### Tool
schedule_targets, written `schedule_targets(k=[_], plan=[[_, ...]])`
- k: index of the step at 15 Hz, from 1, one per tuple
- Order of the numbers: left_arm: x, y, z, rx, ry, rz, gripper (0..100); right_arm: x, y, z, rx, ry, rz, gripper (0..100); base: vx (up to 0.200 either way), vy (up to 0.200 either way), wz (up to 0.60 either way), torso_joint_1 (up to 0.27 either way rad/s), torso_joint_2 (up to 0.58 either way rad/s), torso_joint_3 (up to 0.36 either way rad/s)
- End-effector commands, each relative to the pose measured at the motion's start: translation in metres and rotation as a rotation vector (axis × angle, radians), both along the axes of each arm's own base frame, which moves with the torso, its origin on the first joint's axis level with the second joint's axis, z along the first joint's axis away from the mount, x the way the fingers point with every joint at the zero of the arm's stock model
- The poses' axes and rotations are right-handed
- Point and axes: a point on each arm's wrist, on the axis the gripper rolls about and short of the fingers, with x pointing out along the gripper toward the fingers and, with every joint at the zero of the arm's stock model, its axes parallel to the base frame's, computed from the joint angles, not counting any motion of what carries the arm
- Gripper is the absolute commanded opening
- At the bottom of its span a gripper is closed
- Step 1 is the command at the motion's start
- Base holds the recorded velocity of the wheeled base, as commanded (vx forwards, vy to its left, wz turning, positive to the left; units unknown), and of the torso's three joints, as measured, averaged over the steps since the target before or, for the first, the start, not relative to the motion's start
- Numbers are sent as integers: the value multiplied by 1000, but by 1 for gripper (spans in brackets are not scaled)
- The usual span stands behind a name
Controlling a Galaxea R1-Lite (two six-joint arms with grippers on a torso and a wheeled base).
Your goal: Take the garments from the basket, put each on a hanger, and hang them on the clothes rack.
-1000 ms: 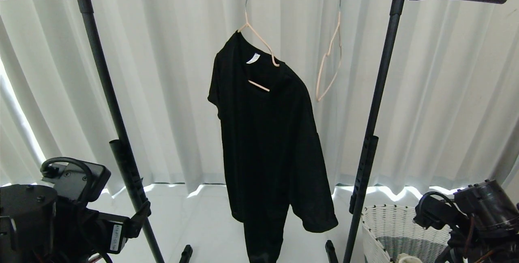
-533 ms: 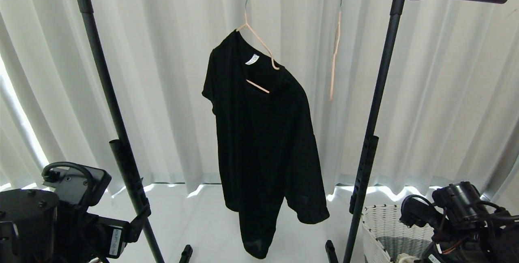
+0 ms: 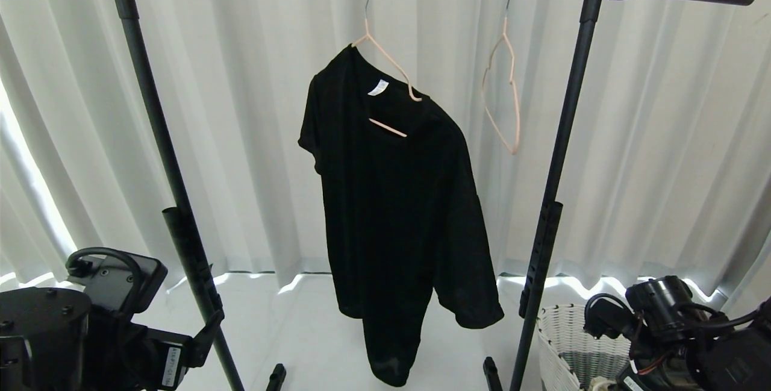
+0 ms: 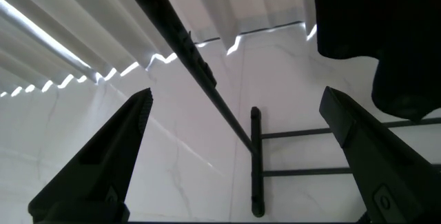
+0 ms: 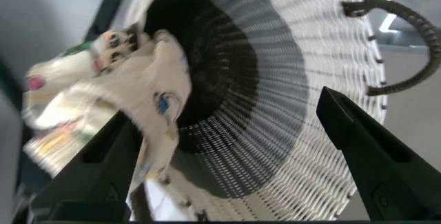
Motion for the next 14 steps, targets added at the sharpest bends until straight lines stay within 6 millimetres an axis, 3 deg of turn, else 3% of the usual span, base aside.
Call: schedule_targets(k=[1, 4, 5, 8, 12, 14], plan=[[0, 0, 0, 1, 1, 1, 100, -1, 0, -7, -17, 28, -2, 100, 0, 0, 0, 0, 0, 0], [-1, 0, -1, 1, 1, 1, 100, -3, 0, -7, -16, 15, -2, 100, 0, 0, 0, 0, 0, 0], [-1, 0, 0, -2, 0, -2, 100, -4, 0, -7, -14, 8, 1, 0, 0, 0, 0, 0, 0, 0], [-1, 0, -1, -1, 1, -2, 100, -3, 3, 1, -21, -57, -1, 0, 0, 0, 0, 0, 0, 0], [-2, -1, 1, -4, -8, -8, 100, -5, 5, 38, 10, -168, 10, 0, 0, 0, 0, 0, 0, 0], [-4, -2, 2, -7, -13, -19, 100, 2, 9, 96, 23, -198, 15, 0, 0, 0, 0, 0, 0, 0]])
